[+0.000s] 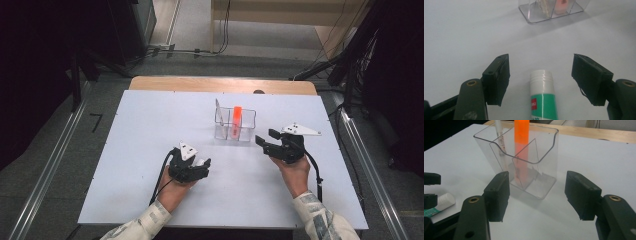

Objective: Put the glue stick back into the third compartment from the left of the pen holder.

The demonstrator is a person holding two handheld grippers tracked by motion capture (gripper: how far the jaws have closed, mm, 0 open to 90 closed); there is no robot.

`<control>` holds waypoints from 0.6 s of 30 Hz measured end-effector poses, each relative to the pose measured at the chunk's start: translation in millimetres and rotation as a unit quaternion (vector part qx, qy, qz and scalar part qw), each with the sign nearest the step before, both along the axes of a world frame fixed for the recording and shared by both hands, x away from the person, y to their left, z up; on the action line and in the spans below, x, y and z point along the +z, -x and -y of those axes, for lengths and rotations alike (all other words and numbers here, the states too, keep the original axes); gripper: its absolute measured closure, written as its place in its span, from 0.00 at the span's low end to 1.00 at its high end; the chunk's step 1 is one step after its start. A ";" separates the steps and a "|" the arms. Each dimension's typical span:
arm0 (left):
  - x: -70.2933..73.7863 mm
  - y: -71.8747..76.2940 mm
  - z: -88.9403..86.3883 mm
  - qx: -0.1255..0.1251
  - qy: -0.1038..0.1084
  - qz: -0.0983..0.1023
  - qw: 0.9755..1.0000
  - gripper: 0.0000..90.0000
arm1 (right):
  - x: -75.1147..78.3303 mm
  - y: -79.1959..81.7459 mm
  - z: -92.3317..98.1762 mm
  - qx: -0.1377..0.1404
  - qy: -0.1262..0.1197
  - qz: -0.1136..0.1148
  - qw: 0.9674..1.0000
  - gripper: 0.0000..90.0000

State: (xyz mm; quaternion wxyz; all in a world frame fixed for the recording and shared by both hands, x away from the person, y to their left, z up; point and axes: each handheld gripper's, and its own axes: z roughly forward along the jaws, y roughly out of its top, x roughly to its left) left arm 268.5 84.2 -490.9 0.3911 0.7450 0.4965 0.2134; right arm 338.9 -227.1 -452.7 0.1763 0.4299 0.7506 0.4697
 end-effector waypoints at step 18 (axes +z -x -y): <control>-12.1 1.9 3.9 -0.003 -0.025 -0.027 0.999 0.44 | -2.7 0.8 4.7 -0.003 0.006 -0.005 1.000 0.39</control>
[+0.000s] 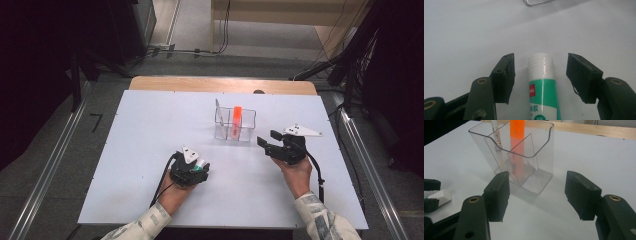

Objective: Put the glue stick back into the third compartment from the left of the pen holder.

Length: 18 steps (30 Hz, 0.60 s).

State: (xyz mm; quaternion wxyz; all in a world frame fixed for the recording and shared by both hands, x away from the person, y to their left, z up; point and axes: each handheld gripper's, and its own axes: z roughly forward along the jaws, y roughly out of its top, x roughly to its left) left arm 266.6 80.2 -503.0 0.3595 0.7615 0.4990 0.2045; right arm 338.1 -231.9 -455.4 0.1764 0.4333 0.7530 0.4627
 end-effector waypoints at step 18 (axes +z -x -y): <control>-5.8 1.1 5.9 0.000 -0.024 -0.012 1.000 0.61 | -1.5 -0.7 0.1 0.000 0.000 -0.004 1.000 0.39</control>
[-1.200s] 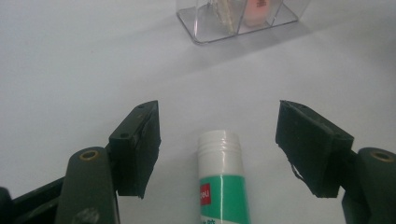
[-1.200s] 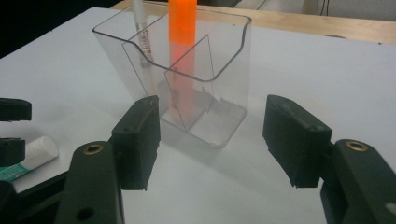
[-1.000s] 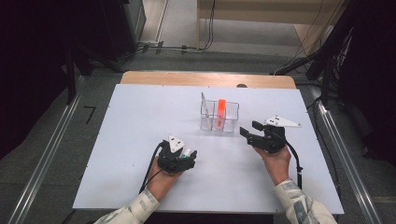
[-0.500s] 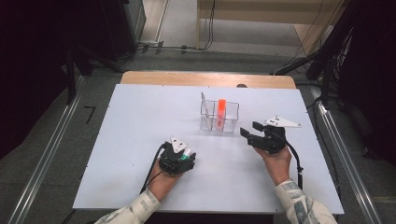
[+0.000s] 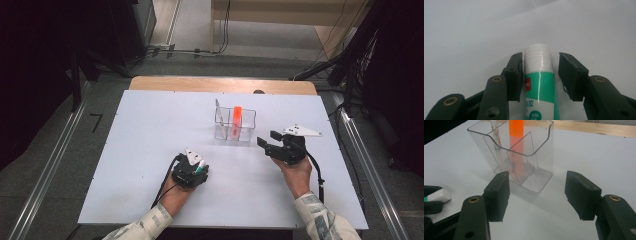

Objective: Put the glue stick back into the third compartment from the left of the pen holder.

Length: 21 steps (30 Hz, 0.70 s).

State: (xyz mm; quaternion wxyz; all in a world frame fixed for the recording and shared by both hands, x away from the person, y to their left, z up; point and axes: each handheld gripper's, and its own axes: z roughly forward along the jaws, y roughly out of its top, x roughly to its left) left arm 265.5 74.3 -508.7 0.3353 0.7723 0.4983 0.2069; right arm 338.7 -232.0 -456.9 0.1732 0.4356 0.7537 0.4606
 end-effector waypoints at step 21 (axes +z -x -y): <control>1.6 -1.2 1.8 -0.002 0.000 -0.003 1.000 0.72 | -0.9 0.3 -1.1 0.002 0.002 -0.003 1.000 0.39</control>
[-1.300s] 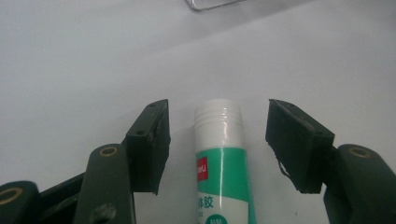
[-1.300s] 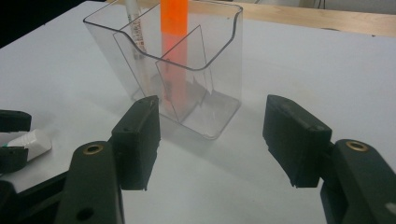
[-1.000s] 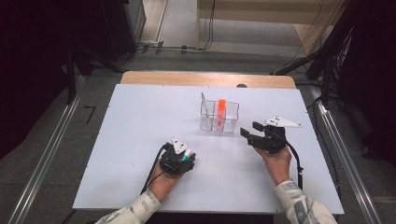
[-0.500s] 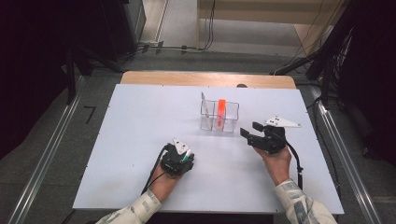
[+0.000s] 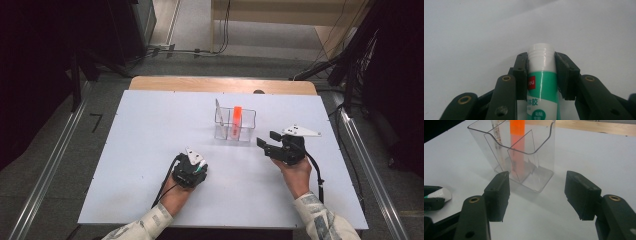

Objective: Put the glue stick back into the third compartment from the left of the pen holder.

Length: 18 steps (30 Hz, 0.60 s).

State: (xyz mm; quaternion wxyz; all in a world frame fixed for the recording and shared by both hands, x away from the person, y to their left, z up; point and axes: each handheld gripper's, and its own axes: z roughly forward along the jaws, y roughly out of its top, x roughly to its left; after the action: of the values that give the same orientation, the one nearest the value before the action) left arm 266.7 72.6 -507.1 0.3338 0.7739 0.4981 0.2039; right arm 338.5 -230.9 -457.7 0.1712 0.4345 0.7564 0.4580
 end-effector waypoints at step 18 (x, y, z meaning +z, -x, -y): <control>21.0 -18.4 5.5 0.012 0.079 0.043 0.996 0.72 | -1.3 2.5 -6.8 0.010 0.002 -0.002 1.000 0.38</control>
State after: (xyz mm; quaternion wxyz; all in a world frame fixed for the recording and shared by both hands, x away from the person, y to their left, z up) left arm 285.1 67.1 -486.1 0.4126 0.7295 0.5070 0.2012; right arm 335.9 -224.1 -459.1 0.1661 0.4276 0.7618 0.4574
